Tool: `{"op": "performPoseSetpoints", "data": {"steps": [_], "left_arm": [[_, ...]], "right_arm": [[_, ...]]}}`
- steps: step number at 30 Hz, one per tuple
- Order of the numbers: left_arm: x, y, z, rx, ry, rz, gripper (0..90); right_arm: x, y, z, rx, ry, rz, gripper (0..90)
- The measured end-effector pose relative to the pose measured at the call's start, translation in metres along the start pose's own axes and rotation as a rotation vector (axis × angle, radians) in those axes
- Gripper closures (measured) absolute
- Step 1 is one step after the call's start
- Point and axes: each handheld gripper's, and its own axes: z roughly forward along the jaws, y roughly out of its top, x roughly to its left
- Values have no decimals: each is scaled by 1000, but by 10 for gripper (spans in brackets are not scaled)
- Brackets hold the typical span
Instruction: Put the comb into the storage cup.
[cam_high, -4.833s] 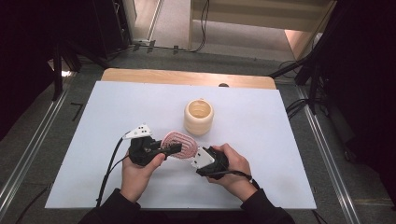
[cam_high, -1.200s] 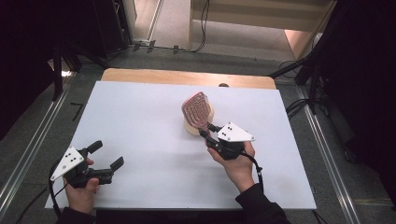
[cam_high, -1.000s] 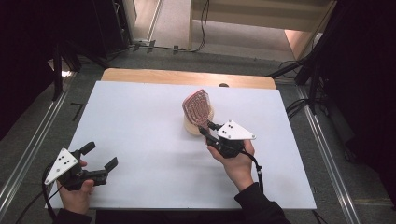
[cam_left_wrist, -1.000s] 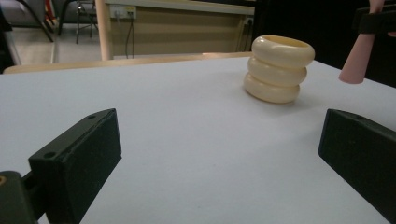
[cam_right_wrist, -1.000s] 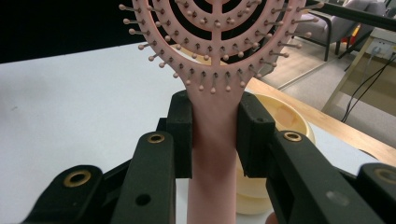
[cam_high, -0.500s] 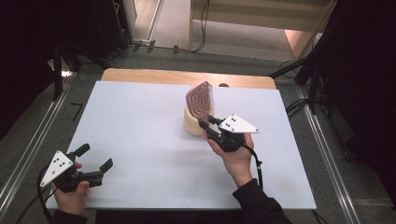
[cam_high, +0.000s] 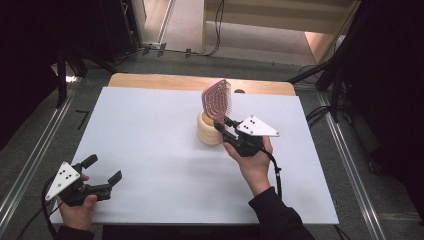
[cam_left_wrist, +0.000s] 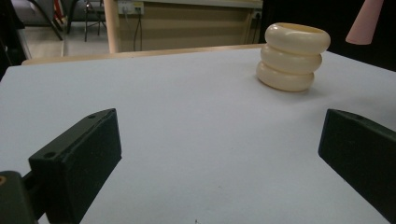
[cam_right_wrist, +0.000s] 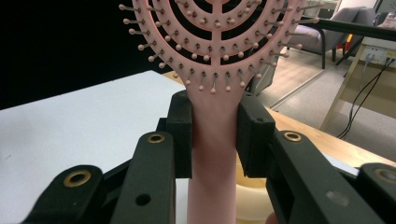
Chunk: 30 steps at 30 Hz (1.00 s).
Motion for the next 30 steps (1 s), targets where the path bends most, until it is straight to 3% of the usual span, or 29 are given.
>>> {"op": "performPoseSetpoints", "data": {"steps": [30], "left_arm": [[-3, -1, 1, 2, 3, 15, 2]], "right_arm": [[-18, 35, 16, -45, -8, 18, 683]]}}
